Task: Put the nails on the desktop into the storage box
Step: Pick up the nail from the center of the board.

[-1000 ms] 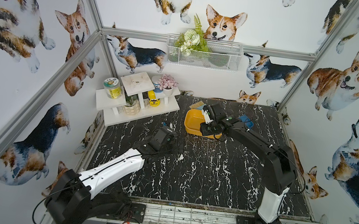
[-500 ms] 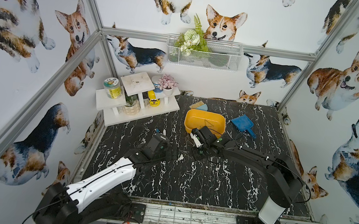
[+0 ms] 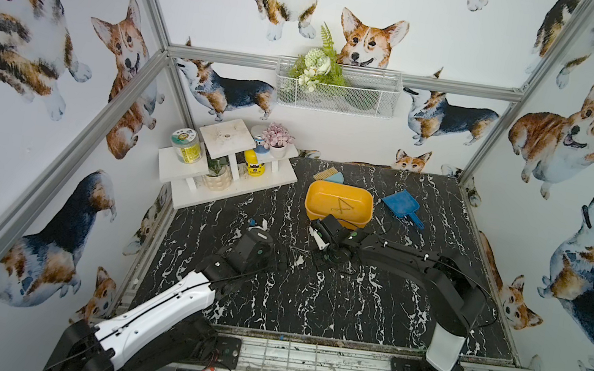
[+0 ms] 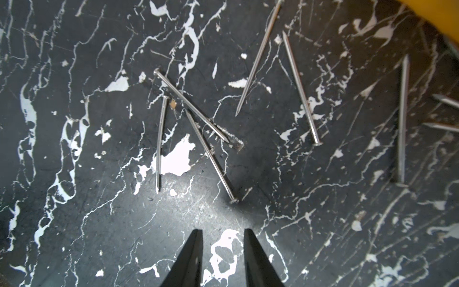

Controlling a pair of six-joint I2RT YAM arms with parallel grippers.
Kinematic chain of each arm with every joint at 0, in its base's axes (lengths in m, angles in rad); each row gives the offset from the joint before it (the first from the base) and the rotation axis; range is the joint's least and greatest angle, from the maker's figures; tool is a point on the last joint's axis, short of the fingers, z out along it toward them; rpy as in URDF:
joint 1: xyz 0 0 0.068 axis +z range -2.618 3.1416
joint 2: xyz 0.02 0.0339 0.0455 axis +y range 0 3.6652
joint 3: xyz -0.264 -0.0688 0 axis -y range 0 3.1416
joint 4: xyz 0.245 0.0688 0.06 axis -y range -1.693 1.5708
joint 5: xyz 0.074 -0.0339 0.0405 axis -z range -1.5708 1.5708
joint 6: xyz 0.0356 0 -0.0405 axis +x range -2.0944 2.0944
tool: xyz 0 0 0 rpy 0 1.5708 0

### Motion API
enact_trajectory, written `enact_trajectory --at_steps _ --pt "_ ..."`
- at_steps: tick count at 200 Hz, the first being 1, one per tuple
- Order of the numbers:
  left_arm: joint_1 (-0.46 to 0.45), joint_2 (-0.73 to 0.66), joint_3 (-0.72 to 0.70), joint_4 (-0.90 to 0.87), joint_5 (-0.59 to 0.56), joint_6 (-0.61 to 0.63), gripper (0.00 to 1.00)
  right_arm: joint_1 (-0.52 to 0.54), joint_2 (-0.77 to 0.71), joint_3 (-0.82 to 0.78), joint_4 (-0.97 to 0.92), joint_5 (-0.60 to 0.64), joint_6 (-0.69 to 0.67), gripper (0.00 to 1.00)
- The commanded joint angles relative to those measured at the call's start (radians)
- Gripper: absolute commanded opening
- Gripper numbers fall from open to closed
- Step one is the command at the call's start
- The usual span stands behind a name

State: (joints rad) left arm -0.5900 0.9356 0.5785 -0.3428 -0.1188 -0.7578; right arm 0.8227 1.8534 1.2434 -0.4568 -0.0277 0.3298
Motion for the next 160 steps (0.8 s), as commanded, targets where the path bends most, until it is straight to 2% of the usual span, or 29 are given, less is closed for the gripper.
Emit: enact_trajectory --at_steps 1,84,160 --pt "0.002 -0.005 -0.003 -0.004 -0.007 0.002 1.0 0.001 0.012 0.011 0.015 0.004 0.002 0.33" --pt "0.001 0.012 0.003 0.014 0.001 0.002 1.0 0.001 0.071 0.036 0.012 0.018 -0.011 0.32" --pt "0.001 0.016 0.002 0.018 -0.001 0.002 1.0 0.001 0.118 0.073 -0.003 0.044 -0.015 0.28"
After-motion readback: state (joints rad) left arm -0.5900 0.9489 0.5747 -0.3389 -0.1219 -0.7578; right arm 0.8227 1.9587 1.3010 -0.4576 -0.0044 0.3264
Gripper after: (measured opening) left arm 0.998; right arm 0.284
